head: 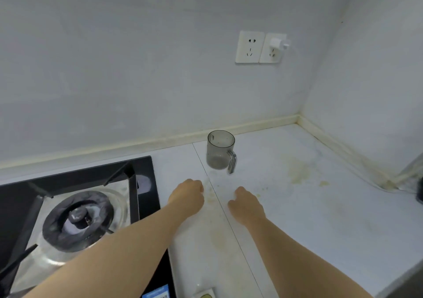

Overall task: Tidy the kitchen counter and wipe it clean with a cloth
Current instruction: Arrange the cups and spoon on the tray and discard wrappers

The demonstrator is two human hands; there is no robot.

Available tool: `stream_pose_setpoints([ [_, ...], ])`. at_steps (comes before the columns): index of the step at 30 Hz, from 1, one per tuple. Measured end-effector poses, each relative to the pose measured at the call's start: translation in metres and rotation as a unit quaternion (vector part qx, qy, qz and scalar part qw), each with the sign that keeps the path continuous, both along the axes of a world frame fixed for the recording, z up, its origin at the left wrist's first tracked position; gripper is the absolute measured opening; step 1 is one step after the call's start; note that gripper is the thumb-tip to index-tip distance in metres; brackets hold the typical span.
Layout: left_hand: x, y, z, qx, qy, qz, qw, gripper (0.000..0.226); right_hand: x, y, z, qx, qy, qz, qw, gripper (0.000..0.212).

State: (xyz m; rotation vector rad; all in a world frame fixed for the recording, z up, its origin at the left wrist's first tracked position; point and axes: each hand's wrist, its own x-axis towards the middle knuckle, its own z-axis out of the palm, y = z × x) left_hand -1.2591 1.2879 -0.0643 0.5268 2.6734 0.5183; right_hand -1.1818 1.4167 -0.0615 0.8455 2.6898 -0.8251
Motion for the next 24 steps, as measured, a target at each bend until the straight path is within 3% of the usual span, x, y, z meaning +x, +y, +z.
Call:
stream_pose_setpoints([
  [5,-0.016,0.022,-0.012,-0.010,0.005,0.041,0.999,0.029,-0.017,0.006,-0.009,-0.009,0.001,0.016,1.000,0.034],
  [19,-0.048,0.034,-0.038,-0.031,-0.034,0.086,0.995,0.011,-0.035,0.012,-0.024,0.052,0.038,-0.002,0.998,0.035],
  [24,-0.041,0.030,-0.036,-0.064,-0.052,0.083,0.993,0.016,-0.026,0.007,-0.014,0.066,0.063,-0.013,0.996,0.031],
])
